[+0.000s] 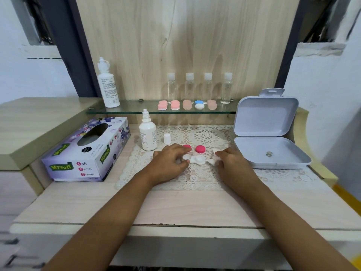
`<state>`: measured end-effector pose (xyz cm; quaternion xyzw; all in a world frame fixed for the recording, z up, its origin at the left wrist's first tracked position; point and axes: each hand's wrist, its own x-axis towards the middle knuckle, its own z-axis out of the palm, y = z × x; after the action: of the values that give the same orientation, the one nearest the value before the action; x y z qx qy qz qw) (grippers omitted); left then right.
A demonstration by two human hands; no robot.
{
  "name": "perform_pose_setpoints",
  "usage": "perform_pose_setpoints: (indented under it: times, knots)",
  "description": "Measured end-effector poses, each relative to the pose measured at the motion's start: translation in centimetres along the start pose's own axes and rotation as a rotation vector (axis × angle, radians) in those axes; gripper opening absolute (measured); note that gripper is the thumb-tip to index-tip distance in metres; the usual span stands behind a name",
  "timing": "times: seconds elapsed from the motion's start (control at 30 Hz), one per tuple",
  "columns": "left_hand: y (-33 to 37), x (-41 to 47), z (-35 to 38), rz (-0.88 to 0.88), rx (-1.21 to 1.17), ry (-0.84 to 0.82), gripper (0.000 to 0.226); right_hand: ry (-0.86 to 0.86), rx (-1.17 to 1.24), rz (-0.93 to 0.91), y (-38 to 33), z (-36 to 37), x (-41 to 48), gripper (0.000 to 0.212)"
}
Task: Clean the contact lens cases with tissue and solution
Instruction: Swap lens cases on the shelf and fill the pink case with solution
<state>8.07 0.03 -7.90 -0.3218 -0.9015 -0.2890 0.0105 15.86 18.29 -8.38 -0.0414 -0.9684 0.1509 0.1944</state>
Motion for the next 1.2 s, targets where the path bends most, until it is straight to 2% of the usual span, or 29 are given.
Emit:
perform_pose_setpoints:
  times: [0.07, 0.2, 0.43, 0.5, 0.57, 0.6, 0.67, 0.83, 1.0, 1.2]
  knots:
    - [-0.2, -0.1, -0.3, 0.002, 0.088, -0.014, 0.052, 0.003, -0.008, 0.016, -0.1, -0.1, 0.0, 0.036]
    - [-0.6, -0.2, -0.6, -0.027, 0.314, -0.108, 0.067, 0.006, -0.039, 0.035, -0.4, -0.4, -0.1, 0.032]
    - [0.4, -1.0, -1.3, -0.081, 0.332, -0.237, 0.071, -0.023, 0.016, 0.077, -0.8, -1.4, 0.0, 0.020]
    - [0.7, -1.0, -1.9, -0.101, 0.295, -0.255, 0.066, -0.054, 0.045, 0.076, -0.5, -1.9, 0.3, 0.022]
    - [1.0, -1.2, -2.6, -0.110, 0.211, -0.235, 0.056, -0.057, 0.063, 0.071, -0.4, -2.5, 0.5, 0.028]
    - [1.1, -1.5, -2.9, -0.102, 0.175, -0.212, 0.054, -0.036, 0.074, 0.074, -0.6, -2.9, 0.5, 0.023]
    - [1.3, -2.3, -3.5, -0.081, 0.132, -0.163, 0.058, 0.024, 0.084, 0.066, -1.0, -3.5, 0.4, 0.020]
    - [1.3, -5.2, -5.4, -0.025, 0.179, -0.127, 0.060, 0.069, 0.129, -0.032, -4.3, -4.7, -0.5, 0.028]
    - [0.1, -10.4, -8.0, -0.047, 0.188, -0.066, 0.058, 0.012, 0.185, -0.116, -9.1, -4.0, -1.1, 0.031]
    - [-2.5, -17.5, -12.3, -0.177, 0.221, 0.075, 0.054, -0.052, 0.268, -0.283, -16.9, -1.7, -2.0, 0.031]
